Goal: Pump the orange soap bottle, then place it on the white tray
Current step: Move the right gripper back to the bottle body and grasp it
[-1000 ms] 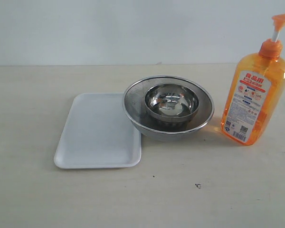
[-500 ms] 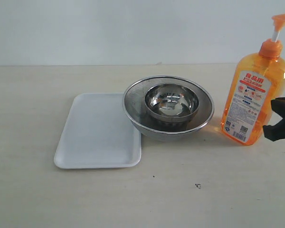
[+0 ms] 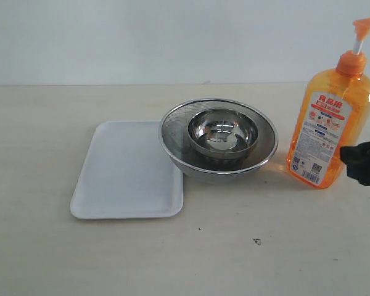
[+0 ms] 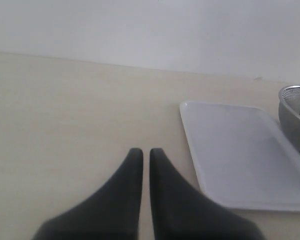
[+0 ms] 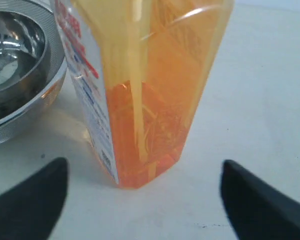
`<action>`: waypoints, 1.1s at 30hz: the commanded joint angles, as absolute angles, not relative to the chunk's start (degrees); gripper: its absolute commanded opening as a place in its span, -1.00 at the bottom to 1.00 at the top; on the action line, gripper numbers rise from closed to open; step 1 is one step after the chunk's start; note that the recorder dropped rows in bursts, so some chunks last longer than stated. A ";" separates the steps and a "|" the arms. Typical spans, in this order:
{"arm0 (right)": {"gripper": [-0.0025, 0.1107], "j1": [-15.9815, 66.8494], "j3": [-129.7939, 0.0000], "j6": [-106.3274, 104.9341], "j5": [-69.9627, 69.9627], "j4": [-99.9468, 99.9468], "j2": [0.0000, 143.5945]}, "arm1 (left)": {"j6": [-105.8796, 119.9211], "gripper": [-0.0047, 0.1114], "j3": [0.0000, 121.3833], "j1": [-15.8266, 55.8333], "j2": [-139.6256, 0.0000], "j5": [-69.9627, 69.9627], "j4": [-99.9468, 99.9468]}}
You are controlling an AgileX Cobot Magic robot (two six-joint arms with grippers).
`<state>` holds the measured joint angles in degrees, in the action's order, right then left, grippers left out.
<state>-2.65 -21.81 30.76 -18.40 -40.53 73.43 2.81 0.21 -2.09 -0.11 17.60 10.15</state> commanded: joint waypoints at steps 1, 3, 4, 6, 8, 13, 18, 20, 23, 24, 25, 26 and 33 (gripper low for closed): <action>0.90 -2.86 -21.66 34.25 -19.10 -40.98 72.98 | 2.52 -0.84 0.00 -2.25 0.00 16.92 9.97; 0.90 -2.86 -21.66 34.01 -20.21 -40.98 72.98 | 2.52 -0.84 0.00 -2.25 0.00 16.92 9.97; 0.90 -2.86 -21.66 33.34 -20.68 -40.98 72.98 | 2.52 -0.84 0.00 -2.25 0.00 16.92 9.97; 0.90 -2.86 -21.66 29.05 -21.92 -40.98 72.98 | 2.52 -0.84 0.00 -2.25 0.00 16.92 9.97; 0.90 -2.86 -22.19 24.99 -22.23 -40.98 72.98 | 2.52 -0.84 0.00 -2.25 0.00 16.92 9.97; 0.90 -2.86 -25.04 22.09 -21.36 -40.98 74.37 | 2.52 -0.84 0.00 -2.25 0.00 16.92 9.97; 0.90 -2.86 -29.50 20.77 -21.41 -41.59 77.89 | 2.52 -0.84 0.00 -2.25 0.00 16.92 9.97; 0.90 -2.86 -31.33 20.77 -21.13 -41.59 80.01 | 2.52 -0.84 0.00 -2.25 0.00 16.92 9.97; 0.90 -2.86 -33.09 20.77 -22.05 -41.90 83.03 | 2.52 -0.84 0.00 -2.25 0.00 16.92 9.97; 0.90 -2.86 -33.30 20.77 -22.90 -41.99 83.93 | 2.52 -0.84 0.00 -2.25 0.00 16.92 9.97; 0.90 -2.86 -33.39 20.77 -24.51 -42.25 84.66 | 2.52 -0.84 0.00 -2.25 0.00 16.92 9.97; 0.90 -2.86 -33.39 20.88 -25.74 -43.23 84.99 | 2.52 -0.84 0.00 -2.25 0.00 16.92 9.97; 0.90 -2.86 -33.39 23.43 -33.29 -47.10 85.44 | 2.52 -0.84 0.00 -2.25 0.00 16.92 9.97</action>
<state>-2.74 -32.99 23.15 -29.48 -45.93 85.38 2.81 0.21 -2.09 -0.11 17.60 10.15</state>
